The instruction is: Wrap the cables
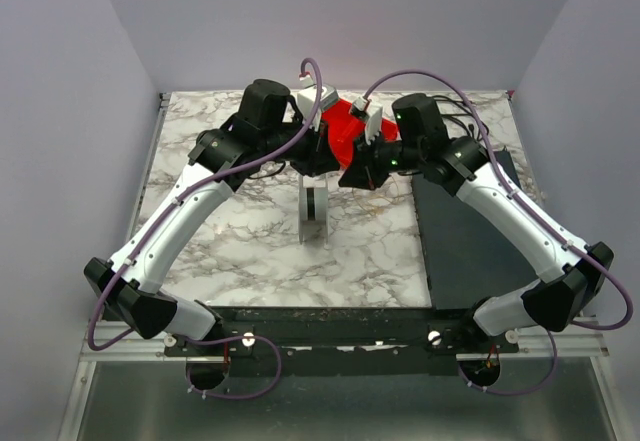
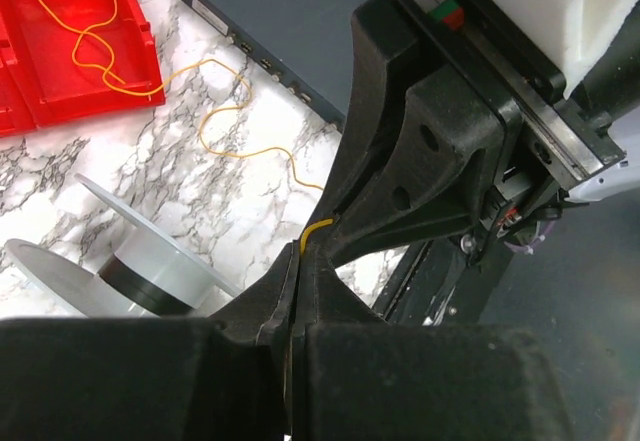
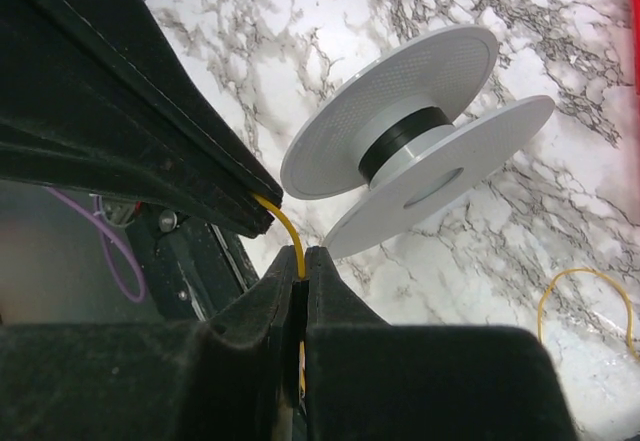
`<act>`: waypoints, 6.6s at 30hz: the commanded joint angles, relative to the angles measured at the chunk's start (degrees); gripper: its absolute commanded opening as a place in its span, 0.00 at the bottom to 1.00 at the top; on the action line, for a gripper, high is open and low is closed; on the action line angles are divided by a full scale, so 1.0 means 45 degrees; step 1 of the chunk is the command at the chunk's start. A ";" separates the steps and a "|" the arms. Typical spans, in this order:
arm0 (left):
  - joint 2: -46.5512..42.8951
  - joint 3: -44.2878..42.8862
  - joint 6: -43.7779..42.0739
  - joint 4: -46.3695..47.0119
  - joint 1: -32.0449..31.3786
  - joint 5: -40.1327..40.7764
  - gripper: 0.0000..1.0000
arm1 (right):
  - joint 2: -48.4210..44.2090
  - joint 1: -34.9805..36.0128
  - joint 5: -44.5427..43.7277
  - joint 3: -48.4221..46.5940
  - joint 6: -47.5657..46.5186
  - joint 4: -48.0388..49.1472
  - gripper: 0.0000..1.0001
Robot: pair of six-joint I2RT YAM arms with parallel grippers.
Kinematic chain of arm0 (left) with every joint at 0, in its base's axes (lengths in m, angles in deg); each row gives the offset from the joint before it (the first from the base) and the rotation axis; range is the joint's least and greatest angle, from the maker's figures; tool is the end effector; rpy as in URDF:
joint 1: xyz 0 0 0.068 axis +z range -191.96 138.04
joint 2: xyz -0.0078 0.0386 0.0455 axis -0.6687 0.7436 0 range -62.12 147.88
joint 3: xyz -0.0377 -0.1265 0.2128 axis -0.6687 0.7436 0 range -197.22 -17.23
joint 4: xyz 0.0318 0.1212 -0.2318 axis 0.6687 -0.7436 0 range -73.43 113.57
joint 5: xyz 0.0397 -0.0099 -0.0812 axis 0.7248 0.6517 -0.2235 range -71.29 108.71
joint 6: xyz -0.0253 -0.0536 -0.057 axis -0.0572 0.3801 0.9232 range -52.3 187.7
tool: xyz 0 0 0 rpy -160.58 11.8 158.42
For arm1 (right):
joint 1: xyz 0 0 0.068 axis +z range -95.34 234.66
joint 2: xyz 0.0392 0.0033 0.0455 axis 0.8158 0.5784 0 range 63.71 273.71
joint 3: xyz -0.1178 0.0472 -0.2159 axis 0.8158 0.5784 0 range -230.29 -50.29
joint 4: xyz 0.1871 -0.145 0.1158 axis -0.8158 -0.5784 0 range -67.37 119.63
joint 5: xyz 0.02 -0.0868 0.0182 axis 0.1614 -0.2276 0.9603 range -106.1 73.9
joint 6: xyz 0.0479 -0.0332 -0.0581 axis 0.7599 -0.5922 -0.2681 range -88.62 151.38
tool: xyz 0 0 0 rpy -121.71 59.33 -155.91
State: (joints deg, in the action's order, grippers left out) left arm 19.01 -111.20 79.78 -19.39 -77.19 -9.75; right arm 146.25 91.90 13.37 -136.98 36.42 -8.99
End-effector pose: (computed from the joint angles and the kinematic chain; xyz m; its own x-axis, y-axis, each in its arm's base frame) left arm 0.2490 -0.2175 0.3961 -0.5773 0.1826 -0.7958 0.7395 0.5301 -0.4148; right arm 0.2520 0.2358 0.3528 -0.5234 -0.3018 -0.7969 -0.8070 0.4759 0.3498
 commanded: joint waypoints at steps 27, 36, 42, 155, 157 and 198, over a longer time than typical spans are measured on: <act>-0.2561 -0.2424 0.3481 0.1108 -0.0249 0.2199 0.00 | -0.1775 0.0239 -1.4183 0.3831 0.4281 0.6056 0.72; -0.2475 -0.2492 0.3264 0.0777 -0.0237 0.1961 0.00 | -0.3846 0.0240 -1.1143 0.4760 0.3848 0.7315 0.74; -0.1680 -0.2672 0.3447 0.0878 -0.0278 0.1911 0.00 | -0.6644 0.0241 -0.8331 0.7414 0.3691 0.8645 0.79; -0.5748 0.7780 0.3411 0.2008 0.0076 0.7052 0.48 | -0.0761 0.2585 -0.2526 0.1960 -0.0048 0.3110 0.01; -0.5667 0.7740 0.3392 0.2058 0.0073 0.7015 0.48 | -0.0656 0.2580 -0.2418 0.1758 -0.0238 0.2722 0.01; -0.4458 0.9887 0.3800 0.3879 -0.0946 0.6026 0.54 | 0.1520 0.2545 -0.2797 0.1409 -0.0524 0.3443 0.01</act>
State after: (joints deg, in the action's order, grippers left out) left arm -0.93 -67.29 95.80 -4.72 -80.46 15.14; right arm 152.33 103.15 1.13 -128.87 34.30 4.89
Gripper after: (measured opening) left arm 0.537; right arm 0.030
